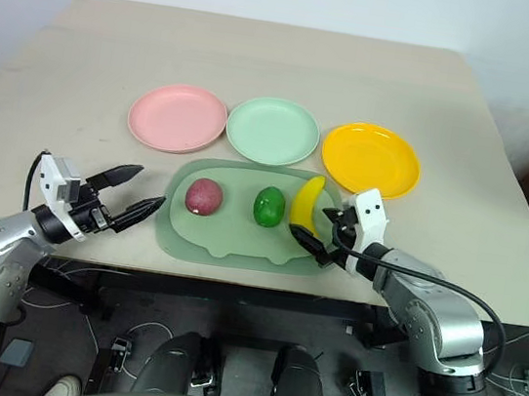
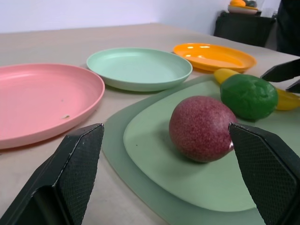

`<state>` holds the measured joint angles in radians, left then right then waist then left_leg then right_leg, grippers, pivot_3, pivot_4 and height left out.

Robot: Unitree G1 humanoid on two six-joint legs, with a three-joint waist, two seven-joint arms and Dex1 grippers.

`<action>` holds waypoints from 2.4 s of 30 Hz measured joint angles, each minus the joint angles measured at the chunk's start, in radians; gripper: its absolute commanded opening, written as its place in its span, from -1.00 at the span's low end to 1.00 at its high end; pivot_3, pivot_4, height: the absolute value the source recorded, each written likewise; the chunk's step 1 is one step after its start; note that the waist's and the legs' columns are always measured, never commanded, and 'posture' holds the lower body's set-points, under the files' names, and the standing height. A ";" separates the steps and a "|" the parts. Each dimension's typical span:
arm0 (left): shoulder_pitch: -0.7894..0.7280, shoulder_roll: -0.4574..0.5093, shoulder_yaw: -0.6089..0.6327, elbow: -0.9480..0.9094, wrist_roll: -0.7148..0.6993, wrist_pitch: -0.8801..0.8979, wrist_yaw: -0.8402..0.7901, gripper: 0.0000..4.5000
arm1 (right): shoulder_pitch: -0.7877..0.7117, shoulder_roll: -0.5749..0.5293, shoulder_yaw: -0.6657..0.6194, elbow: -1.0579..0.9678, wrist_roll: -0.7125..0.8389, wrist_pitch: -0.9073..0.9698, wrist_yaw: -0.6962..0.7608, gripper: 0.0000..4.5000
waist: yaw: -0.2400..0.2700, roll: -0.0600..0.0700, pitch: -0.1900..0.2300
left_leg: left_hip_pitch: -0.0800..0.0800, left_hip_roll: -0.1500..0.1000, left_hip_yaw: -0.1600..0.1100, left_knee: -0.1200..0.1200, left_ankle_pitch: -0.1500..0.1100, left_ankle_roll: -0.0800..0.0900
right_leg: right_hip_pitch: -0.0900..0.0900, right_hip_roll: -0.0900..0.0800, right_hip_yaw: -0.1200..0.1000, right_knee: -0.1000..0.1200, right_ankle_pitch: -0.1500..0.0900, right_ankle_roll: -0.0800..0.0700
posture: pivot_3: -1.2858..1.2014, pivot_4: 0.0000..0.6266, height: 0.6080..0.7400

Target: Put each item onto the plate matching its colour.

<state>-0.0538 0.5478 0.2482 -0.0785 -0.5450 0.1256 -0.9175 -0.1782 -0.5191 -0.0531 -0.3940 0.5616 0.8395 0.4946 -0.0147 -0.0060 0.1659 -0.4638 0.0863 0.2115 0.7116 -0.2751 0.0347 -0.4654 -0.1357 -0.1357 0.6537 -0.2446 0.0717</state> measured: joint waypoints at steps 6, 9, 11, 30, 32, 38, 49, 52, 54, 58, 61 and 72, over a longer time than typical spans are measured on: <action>0.001 0.000 0.000 0.024 0.000 -0.011 -0.021 0.98 | 0.021 -0.005 0.019 0.002 -0.027 -0.003 0.003 1.00 | 0.000 0.000 0.000 | 0.000 0.000 0.000 0.000 0.000 0.000 | 0.000 0.000 0.000 0.000 0.000 0.000 | 0.03 -0.52 0.32; 0.001 0.000 0.000 0.041 0.002 -0.024 -0.031 1.00 | 0.024 -0.009 0.040 0.004 -0.042 -0.008 0.011 0.74 | 0.000 0.000 0.000 | 0.000 0.000 0.000 0.000 0.000 0.000 | 0.000 0.000 0.000 0.000 0.000 0.000 | 0.03 -0.52 0.32; 0.001 0.000 0.000 0.041 0.004 -0.028 -0.035 1.00 | 0.024 -0.011 0.048 0.007 -0.059 -0.021 0.017 0.45 | 0.000 0.000 0.000 | 0.000 0.000 0.000 0.000 0.000 0.000 | 0.000 0.000 0.000 0.000 0.000 0.000 | 0.03 -0.52 0.32; -0.037 -0.018 -0.003 0.088 0.022 -0.050 -0.038 1.00 | -0.181 -0.052 -0.066 0.009 0.009 -0.013 0.071 -0.32 | -0.006 0.000 0.000 | 0.001 0.000 0.000 0.000 0.000 0.000 | 0.000 0.000 0.000 0.000 0.001 -0.001 | 0.03 -0.52 0.32; -0.037 -0.026 -0.008 0.081 0.023 -0.050 -0.032 1.00 | -0.275 -0.064 -0.065 0.088 -0.014 -0.011 0.062 -0.32 | -0.004 0.000 0.000 | 0.000 0.000 0.000 0.000 0.000 0.000 | 0.000 0.000 0.000 -0.001 0.001 -0.001 | 0.03 -0.52 0.32; -0.017 -0.027 -0.003 0.055 0.023 -0.048 -0.006 1.00 | -0.396 -0.084 0.029 0.368 -0.151 -0.023 0.045 -0.32 | -0.004 0.001 0.000 | -0.004 0.000 0.001 0.000 0.002 0.002 | 0.000 0.000 0.000 0.000 0.002 0.000 | 0.03 -0.52 0.32; 0.026 -0.026 0.006 -0.018 0.022 -0.033 0.047 1.00 | -0.621 -0.045 0.093 0.798 -0.350 -0.110 0.010 -0.32 | -0.023 0.003 0.002 | -0.004 0.000 0.003 0.002 0.002 0.001 | 0.000 0.001 0.000 0.002 0.003 0.003 | 0.03 -0.52 0.32; 0.026 -0.026 0.006 -0.022 0.021 -0.026 0.054 1.00 | -0.621 -0.040 0.094 0.828 -0.363 -0.110 0.013 0.11 | -0.028 0.003 0.002 | -0.004 0.000 0.003 0.002 0.002 0.000 | -0.001 0.001 0.001 0.003 0.003 0.003 | 0.03 -0.52 0.32; 0.026 -0.026 0.006 -0.022 0.021 -0.025 0.054 1.00 | -0.621 -0.040 0.094 0.830 -0.367 -0.111 0.019 0.43 | -0.030 0.003 0.002 | -0.004 0.000 0.003 0.002 0.001 0.000 | -0.001 0.001 0.001 0.003 0.003 0.003 | 0.03 -0.52 0.32; 0.025 -0.026 0.006 -0.022 0.021 -0.025 0.053 1.00 | -0.618 -0.039 0.080 0.817 -0.371 -0.125 0.020 0.99 | -0.030 0.003 0.002 | -0.004 0.000 0.004 0.002 0.001 0.000 | -0.002 0.001 0.001 0.004 0.003 0.003 | 0.03 -0.52 0.32; 0.019 -0.025 0.005 -0.021 0.021 -0.024 0.052 1.00 | -0.580 -0.045 0.041 0.709 -0.352 -0.126 0.028 0.99 | -0.027 0.003 0.002 | -0.005 0.000 0.003 0.002 0.001 -0.001 | -0.002 0.001 0.001 0.004 0.003 0.004 | 0.03 -0.52 0.32; -0.013 -0.023 0.002 -0.014 0.021 -0.022 0.047 1.00 | -0.337 0.047 -0.105 0.081 0.015 0.195 0.071 0.99 | -0.029 0.003 0.002 | -0.004 0.001 0.002 0.002 0.001 -0.001 | -0.001 0.001 0.001 0.004 0.003 0.003 | 0.03 -0.52 0.32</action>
<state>-0.0666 0.5246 0.2499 -0.0929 -0.5242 0.1039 -0.8707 -0.5147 -0.4718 -0.1585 -0.3127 0.5762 1.0350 0.5657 -0.0436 -0.0031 0.1674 -0.4674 0.0870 0.2134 0.7133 -0.2739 0.0339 -0.4665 -0.1347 -0.1346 0.6578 -0.2419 0.0750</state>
